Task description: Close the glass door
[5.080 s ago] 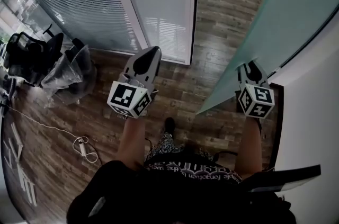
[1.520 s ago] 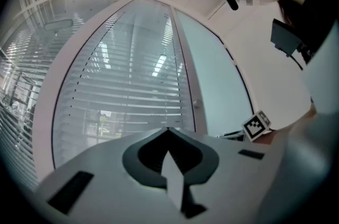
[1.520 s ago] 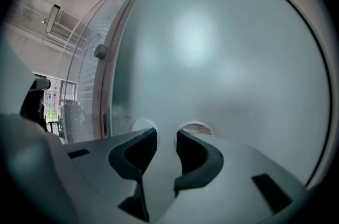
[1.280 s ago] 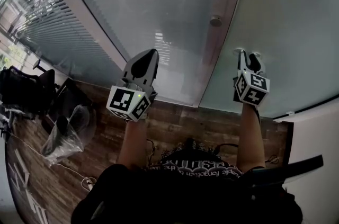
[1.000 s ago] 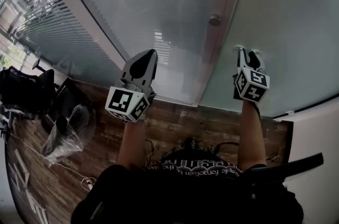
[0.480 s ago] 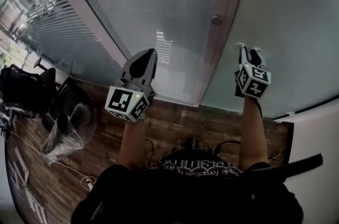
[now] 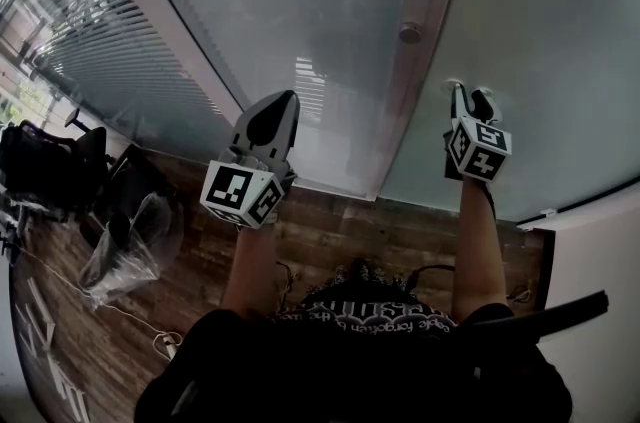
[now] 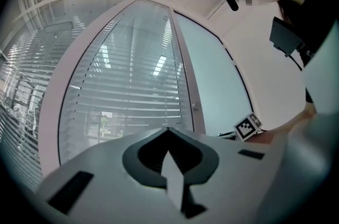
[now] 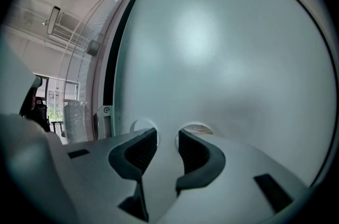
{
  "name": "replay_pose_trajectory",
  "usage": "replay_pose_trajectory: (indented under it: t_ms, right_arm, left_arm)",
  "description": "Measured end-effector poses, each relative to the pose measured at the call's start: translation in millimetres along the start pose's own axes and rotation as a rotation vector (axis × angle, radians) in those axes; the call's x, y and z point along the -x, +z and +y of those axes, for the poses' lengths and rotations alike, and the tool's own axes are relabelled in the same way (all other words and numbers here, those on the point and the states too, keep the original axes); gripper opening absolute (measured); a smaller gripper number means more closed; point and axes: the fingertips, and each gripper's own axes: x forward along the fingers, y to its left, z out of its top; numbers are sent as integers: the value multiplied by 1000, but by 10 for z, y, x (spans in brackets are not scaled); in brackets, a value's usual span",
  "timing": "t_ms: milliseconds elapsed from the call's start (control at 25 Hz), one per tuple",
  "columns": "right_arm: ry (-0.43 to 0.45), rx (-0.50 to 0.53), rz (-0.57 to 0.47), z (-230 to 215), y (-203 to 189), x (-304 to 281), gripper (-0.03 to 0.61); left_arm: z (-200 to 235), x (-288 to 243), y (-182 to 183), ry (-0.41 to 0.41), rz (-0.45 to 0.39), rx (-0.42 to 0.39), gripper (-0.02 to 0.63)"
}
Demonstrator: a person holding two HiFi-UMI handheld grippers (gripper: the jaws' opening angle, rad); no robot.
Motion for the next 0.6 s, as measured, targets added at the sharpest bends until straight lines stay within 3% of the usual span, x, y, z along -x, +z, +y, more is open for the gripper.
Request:
replay_pose_trajectory:
  t_ms: [320, 480, 600]
  right_arm:
    - [-5, 4, 6, 73, 8, 293, 118]
    - [4, 0, -77, 161, 193, 621, 115]
    - [14, 40, -158, 266, 429, 912, 18]
  left_arm:
    - [-95, 44, 27, -19, -8, 3, 2]
    - [-178, 45, 52, -36, -16, 7, 2]
    - [-261, 51, 66, -49, -20, 10, 2]
